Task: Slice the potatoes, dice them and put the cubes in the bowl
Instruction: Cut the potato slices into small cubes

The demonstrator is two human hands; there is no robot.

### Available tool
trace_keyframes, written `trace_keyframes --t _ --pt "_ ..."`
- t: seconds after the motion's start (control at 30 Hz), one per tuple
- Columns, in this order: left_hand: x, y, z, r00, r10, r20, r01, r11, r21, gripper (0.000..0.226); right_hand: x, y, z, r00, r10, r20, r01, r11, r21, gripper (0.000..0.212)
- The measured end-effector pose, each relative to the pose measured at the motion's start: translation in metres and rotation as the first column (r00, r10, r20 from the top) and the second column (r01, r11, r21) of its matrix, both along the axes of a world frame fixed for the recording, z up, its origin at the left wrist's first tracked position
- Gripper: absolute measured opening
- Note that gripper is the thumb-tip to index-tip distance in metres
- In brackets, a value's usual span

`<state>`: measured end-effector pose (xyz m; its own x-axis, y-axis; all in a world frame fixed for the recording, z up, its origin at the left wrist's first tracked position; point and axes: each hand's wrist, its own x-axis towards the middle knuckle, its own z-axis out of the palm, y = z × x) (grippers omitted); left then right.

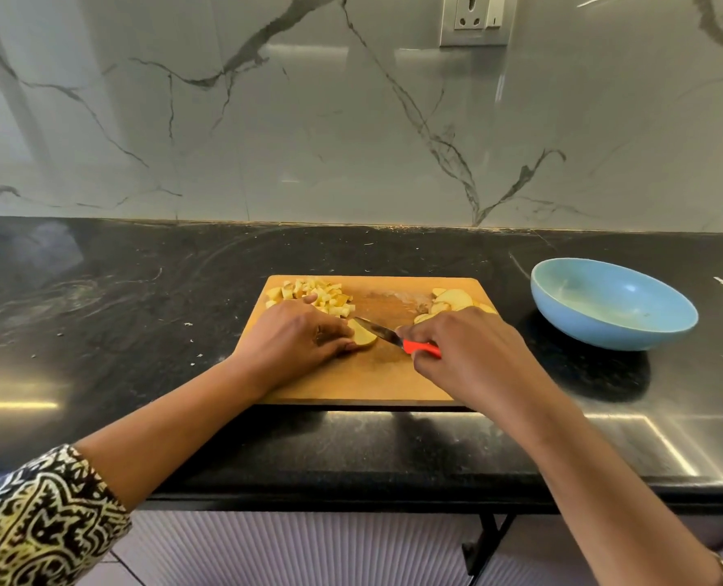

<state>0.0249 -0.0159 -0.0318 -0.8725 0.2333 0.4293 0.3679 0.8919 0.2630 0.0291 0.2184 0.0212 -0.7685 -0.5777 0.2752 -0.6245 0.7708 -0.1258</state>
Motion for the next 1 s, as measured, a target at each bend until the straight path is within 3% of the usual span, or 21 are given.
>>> trace_keyframes --t 0.23,0.43,0.63,0.77,1.0 --pt "-0.001 0.003 0.001 0.999 -0.029 -0.04 0.029 1.0 0.006 0.03 -0.015 -0.012 0.009 0.996 0.046 0.075 -0.053 0.994 0.098 0.038" --pt "0.0 0.003 0.0 1.0 -0.006 -0.024 0.006 1.0 -0.022 0.04 -0.008 -0.017 0.009 0.995 0.079 0.057 -0.086 0.987 0.132 0.034" --pt "0.004 0.006 0.002 0.998 0.045 -0.043 -0.046 0.999 -0.028 0.031 0.019 0.009 0.006 0.998 0.058 -0.001 -0.056 0.974 0.22 0.032" --pt "0.006 0.008 0.004 0.998 0.057 -0.029 -0.057 0.998 -0.019 0.031 0.029 0.02 0.019 0.999 0.038 0.001 -0.037 0.982 0.186 0.042" --pt "0.009 0.003 0.003 0.998 0.061 -0.026 -0.062 0.998 -0.006 0.027 0.019 0.016 0.021 0.999 0.022 -0.041 -0.019 0.998 0.067 0.039"
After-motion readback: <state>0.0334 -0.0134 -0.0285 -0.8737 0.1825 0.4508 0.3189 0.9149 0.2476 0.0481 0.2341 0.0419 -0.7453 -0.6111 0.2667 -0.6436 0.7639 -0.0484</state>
